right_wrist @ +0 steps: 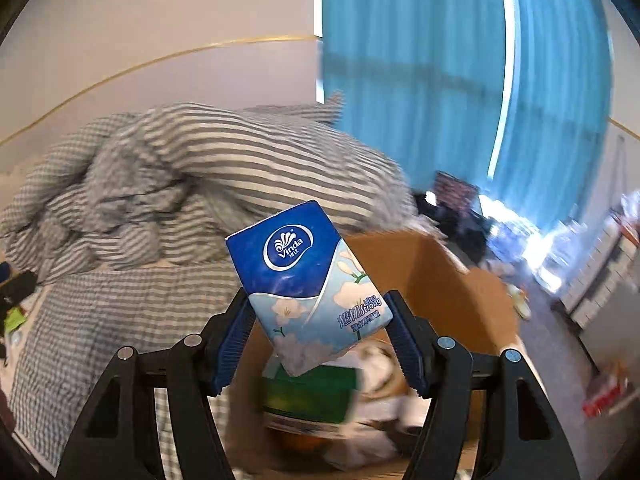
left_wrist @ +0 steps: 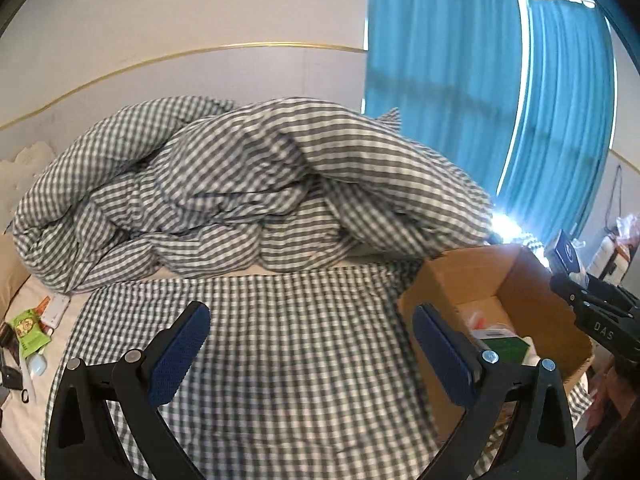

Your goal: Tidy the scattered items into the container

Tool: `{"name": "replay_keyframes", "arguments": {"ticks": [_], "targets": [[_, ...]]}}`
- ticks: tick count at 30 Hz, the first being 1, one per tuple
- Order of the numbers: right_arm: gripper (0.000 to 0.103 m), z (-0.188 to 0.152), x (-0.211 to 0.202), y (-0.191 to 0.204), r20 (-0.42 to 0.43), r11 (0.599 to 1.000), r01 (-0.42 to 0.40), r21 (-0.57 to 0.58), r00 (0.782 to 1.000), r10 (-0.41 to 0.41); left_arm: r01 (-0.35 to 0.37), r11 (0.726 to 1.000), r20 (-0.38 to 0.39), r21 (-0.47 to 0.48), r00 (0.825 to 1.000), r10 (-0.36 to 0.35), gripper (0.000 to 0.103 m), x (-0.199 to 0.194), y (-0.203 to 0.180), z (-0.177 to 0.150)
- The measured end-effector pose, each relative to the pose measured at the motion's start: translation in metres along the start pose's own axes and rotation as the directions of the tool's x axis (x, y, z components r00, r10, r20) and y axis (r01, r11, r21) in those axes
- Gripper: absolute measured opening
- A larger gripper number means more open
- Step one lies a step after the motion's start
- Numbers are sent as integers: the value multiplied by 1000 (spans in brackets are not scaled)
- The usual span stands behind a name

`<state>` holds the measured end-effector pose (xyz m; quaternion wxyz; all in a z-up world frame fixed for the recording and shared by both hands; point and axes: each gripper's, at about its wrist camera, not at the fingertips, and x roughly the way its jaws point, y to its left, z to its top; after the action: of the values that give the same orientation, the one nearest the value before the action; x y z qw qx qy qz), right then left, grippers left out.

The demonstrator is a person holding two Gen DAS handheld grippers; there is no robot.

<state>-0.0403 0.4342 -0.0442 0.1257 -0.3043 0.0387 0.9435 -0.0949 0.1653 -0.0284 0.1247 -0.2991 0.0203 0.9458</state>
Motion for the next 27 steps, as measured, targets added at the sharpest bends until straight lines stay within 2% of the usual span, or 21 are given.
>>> {"name": "replay_keyframes", "arguments": {"ticks": [5, 11, 12, 14, 15, 27], "targets": [[65, -9, 9, -36, -26, 998, 49, 34, 999, -48, 10, 1000, -11, 27, 1000, -10, 103, 5, -22, -1], [67, -18, 14, -57, -38, 996, 71, 52, 997, -69, 18, 999, -22, 45, 1000, -17, 103, 10, -39, -3], [68, -19, 15, -58, -39, 996, 74, 51, 997, -72, 18, 999, -22, 49, 1000, -17, 103, 11, -41, -3], [88, -22, 12, -62, -41, 995, 89, 48, 995, -87, 20, 998, -22, 54, 1000, -18, 103, 11, -45, -3], [90, -23, 11, -63, -36, 995, 92, 47, 995, -91, 20, 998, -22, 56, 1000, -19, 103, 11, -46, -3], [95, -22, -21, -55, 2, 995, 97, 37, 995, -98, 41, 998, -5, 57, 999, -41, 103, -9, -52, -5]]}}
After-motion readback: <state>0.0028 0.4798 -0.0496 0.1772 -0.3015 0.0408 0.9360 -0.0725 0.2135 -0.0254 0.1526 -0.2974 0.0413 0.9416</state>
